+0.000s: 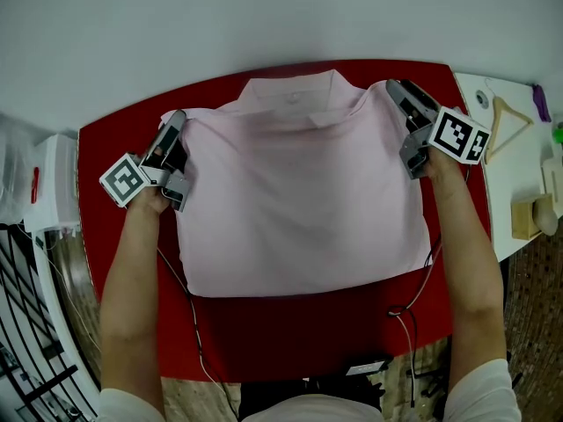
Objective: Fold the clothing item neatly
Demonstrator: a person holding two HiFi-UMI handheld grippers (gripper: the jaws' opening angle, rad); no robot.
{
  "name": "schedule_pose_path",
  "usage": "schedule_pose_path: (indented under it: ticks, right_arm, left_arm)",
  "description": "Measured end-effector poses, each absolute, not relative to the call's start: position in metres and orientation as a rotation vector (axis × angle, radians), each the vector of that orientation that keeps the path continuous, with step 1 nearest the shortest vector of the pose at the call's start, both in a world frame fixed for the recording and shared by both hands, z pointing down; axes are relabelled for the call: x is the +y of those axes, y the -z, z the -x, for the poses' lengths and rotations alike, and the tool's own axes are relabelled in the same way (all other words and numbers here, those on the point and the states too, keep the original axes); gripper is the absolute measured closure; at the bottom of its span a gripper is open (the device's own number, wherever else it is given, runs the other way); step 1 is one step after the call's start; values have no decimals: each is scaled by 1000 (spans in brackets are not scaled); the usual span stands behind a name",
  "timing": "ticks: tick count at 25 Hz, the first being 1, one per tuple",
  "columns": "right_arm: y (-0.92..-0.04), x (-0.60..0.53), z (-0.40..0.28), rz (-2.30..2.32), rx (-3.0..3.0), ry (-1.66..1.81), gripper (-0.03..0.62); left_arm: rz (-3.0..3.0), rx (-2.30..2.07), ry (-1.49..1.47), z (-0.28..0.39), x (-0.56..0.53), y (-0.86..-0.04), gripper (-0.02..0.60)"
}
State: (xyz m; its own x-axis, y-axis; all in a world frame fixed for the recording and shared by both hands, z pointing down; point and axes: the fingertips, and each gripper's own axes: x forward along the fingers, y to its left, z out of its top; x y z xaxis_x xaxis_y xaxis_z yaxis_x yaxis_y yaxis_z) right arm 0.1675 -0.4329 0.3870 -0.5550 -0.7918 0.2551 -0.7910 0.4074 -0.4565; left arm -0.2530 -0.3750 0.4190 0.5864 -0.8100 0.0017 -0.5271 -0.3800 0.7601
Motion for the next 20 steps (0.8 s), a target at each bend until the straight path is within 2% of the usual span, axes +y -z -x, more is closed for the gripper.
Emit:
schedule_pose_path:
  ticks: [8,9,11,12,17,20]
  right_arm:
    - [-419,-400,-134,1467,3127,706,370]
    - [-429,-395,-129,1474,3217,669,391]
    - [-451,-385,-120,1485,3420,546,540]
    - [-459,-381,-114,1463,3516,477,557]
    - [-492,-377,-79,1272,3753,446,565]
    - [-508,-383,-71,1261,3798,495,565]
  left_arm:
    - [-2072,-1088,463,258,-372,-414,387]
    - [-2086,-1081,441,255,-369,-413,388]
    - [-2155,-1039,346,238,-359,-412,389]
    - [-2210,-1000,272,225,-352,-411,395]
    - [-2419,-739,-97,148,-323,-418,496]
    - [-2418,-688,-249,131,-319,-438,508]
